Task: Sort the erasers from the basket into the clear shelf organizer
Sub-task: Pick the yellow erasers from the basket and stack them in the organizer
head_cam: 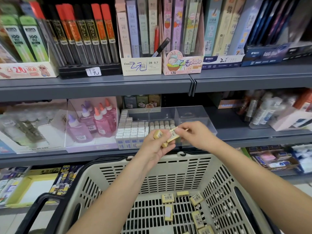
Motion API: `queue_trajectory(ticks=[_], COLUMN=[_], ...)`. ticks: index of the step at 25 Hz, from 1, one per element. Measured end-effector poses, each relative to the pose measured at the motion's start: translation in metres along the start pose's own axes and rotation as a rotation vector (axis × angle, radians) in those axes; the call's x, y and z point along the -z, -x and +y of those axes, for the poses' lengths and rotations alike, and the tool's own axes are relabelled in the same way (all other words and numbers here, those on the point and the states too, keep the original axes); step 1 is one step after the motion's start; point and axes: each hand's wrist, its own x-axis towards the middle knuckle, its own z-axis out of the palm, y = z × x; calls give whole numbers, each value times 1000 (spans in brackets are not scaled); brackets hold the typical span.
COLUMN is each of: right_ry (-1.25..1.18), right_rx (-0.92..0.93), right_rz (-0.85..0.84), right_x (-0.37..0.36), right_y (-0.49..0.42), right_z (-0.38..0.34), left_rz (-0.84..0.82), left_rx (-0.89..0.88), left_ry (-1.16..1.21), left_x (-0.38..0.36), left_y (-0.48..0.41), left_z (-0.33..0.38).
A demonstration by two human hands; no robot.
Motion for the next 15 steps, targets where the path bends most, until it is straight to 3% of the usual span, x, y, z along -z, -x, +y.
queue_trajectory(ticks=[3, 6, 9, 11, 15], right_ry=[-190, -240, 94, 278, 393], right_rx=[-79, -104, -67, -24, 20], right_rz=[-1, 207, 341, 303, 155], right_x=[11, 31, 42, 39, 25], right_y=[3, -10, -29, -37, -46], right_z=[5, 18, 29, 34, 41], left_rz=[-26, -6, 0, 26, 107], left_rx=[24, -13, -126, -189, -254], left_ry=[-13, -97, -290, -396, -555], left_x=[-15, -17, -8, -1, 11], left_y=[-2, -4, -3, -1, -1], left_z=[-5, -1, 1, -2, -5])
